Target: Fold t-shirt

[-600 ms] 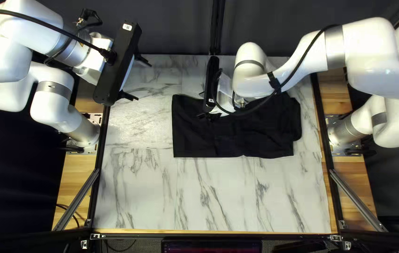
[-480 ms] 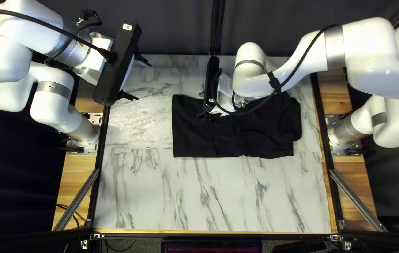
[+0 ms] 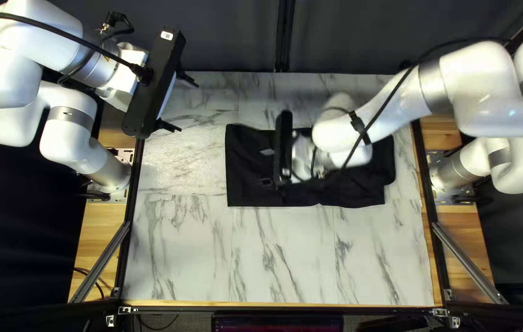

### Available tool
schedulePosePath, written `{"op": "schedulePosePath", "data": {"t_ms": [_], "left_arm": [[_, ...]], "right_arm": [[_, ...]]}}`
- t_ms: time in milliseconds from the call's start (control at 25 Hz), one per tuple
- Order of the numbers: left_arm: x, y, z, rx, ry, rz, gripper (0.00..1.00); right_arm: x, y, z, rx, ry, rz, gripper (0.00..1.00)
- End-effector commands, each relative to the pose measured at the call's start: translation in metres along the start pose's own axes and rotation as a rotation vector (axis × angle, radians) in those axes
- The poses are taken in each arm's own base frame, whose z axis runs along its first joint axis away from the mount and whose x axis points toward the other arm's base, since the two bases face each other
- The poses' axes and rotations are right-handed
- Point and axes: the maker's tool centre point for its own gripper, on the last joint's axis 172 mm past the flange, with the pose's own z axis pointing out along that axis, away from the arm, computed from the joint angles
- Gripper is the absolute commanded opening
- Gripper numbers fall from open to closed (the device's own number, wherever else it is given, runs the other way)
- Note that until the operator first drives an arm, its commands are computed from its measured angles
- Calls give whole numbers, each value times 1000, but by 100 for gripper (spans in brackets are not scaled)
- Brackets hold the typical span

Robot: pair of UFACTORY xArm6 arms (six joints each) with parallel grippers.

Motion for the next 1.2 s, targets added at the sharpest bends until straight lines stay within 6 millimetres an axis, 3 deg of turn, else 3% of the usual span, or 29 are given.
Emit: {"op": "schedulePosePath", "data": {"t_ms": [40,320,600,720,920,1200], "left_arm": [[0,0,0,0,0,0,100],[0,0,0,0,0,0,100],[0,0,0,0,0,0,100],[0,0,0,0,0,0,100],[0,0,0,0,0,0,100],[0,0,0,0,0,0,100]], "right_arm": [[-3,2,-2,-22,-3,-5,100],[31,4,-30,-96,29,-55,100],[84,32,-65,-186,-10,-131,100],[97,43,-74,-230,-23,-180,100],[115,71,-84,-338,-89,-257,100],[173,130,-121,-442,-115,-316,100]]}}
